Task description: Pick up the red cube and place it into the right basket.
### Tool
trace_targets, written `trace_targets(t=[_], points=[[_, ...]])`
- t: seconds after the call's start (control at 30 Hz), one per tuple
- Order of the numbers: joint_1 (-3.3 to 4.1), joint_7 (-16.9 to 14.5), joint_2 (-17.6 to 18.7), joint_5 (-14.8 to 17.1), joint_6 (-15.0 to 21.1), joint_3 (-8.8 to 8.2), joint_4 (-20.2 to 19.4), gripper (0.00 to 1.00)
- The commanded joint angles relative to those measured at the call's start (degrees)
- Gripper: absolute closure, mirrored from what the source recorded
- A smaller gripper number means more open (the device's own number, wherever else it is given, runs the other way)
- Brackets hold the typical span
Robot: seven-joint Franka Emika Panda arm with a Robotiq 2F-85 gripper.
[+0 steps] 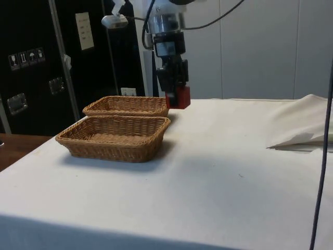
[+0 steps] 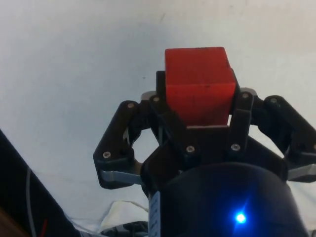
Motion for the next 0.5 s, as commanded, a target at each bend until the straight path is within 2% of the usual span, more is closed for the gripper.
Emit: trace_targets(t=[0.0,0.17,0.2,0.23,0.47], points=[[-0.23,-0.69,0.86,-0.06,-0.86,-0.52,1.15,0.99],[-0.46,-2.23,2.64,0.34,-0.92,-1.95,3.21,0.99],[-0.23,-1.78,2.46,0.0,-0.57,-1.83,2.81,0.99],[-0.46,-2.41,2.86,0.34,-0.86,-2.12,3.44,0.99],[-0.8,-4.01,5.27,0.92,-0.52,-3.61,5.73,0.99]])
